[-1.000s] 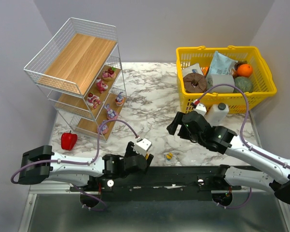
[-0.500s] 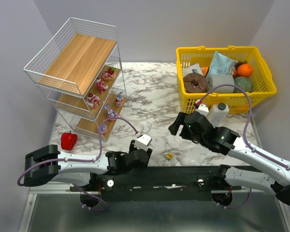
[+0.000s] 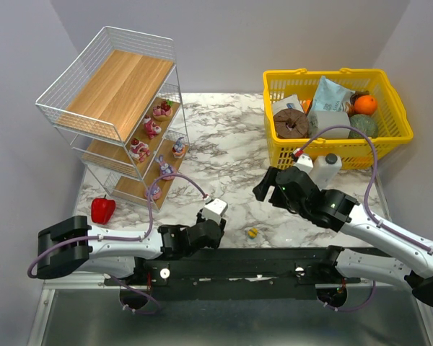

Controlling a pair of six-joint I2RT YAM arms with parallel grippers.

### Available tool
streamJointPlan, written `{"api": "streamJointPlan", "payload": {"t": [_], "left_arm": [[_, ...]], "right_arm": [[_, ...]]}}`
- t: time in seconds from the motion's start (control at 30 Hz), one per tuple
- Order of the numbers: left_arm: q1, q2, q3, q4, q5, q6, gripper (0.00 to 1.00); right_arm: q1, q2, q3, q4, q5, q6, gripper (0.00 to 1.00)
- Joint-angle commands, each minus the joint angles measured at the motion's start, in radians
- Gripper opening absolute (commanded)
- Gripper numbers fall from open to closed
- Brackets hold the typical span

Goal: Place and organize the plastic toys onto the shelf

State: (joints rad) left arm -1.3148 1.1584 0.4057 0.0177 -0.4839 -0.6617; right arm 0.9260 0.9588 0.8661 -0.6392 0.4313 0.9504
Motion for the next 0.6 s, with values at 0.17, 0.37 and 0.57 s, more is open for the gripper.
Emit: {"api": "streamJointPlan", "payload": {"t": [0.17,0.37,0.57], "left_arm": [[0.009,0.001,0.16,-0.172,-0.047,-0.007,0.03],[0.009,-0.009,0.439,-0.438,-0.151,-0.032,0.0],[0.012,0.032,0.787,-0.7,-0.309,-0.009,0.0]], "right_arm": [[-0.004,0.024,0.04,-0.034,0.052,0.002,0.88],[-0.004,0.049,0.093,-0.062,0.05,-0.012,0.88],[-0.004,0.04,0.108,-0.073,0.038,-0.013,0.88]]}}
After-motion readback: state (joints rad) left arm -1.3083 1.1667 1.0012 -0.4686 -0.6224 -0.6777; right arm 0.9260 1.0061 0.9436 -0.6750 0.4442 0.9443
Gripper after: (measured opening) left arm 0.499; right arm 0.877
